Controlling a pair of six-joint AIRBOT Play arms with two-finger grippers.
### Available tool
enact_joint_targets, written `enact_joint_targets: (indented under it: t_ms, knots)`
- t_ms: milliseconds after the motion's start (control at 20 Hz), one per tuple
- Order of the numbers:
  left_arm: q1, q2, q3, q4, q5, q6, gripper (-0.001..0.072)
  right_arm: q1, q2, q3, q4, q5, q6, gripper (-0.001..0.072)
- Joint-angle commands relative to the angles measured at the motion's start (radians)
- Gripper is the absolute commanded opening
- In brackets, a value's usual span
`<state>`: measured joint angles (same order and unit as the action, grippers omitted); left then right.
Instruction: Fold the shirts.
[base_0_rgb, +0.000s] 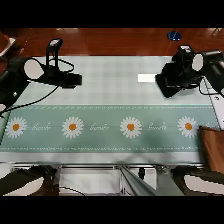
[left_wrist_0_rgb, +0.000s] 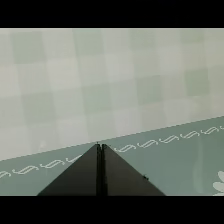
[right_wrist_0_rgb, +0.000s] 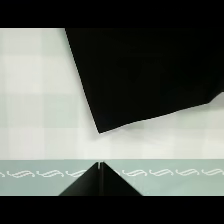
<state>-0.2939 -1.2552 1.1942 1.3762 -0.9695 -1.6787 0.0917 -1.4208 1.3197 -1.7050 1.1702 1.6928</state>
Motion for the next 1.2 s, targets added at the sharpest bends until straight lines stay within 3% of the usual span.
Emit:
enact_joint_targets:
  t_ms: [0,700,850,950,1000,1050,1100,1150]
  knots:
    - [0.000,0.000,0.000,0.000,0.000,0.000,0.0020,0.001,0.000,0.000,0.000,0.000,0.000,0.0028]
    - [0.000,0.000,0.000,0.000,0.003,0.000,0.0020,0.001,0.000,0.000,0.001,-0.002,0.001,0.0028]
    - [0.000,-0.006,0.000,0.000,0.127,0.000,0.0020,0.001,-0.001,0.000,0.000,-0.058,0.000,0.0028]
    - [-0.002,-0.013,-0.001,0.001,0.198,0.001,0.0024,0.000,-0.002,0.000,-0.038,-0.188,-0.014,0.0041]
    - [0.000,-0.023,-0.001,0.004,0.248,0.001,0.0140,0.000,-0.002,0.000,-0.096,-0.283,0.000,0.0244]
    - [0.000,-0.035,-0.001,0.004,0.285,0.001,0.0470,-0.003,-0.003,0.000,-0.153,-0.381,0.011,0.0408]
    - [0.001,-0.050,0.000,0.006,0.320,0.001,0.0508,-0.016,-0.006,0.001,-0.221,-0.484,0.055,0.0410]
    - [0.003,-0.064,0.000,0.005,0.353,0.001,0.0508,-0.044,-0.019,0.012,-0.292,-0.573,0.163,0.0410]
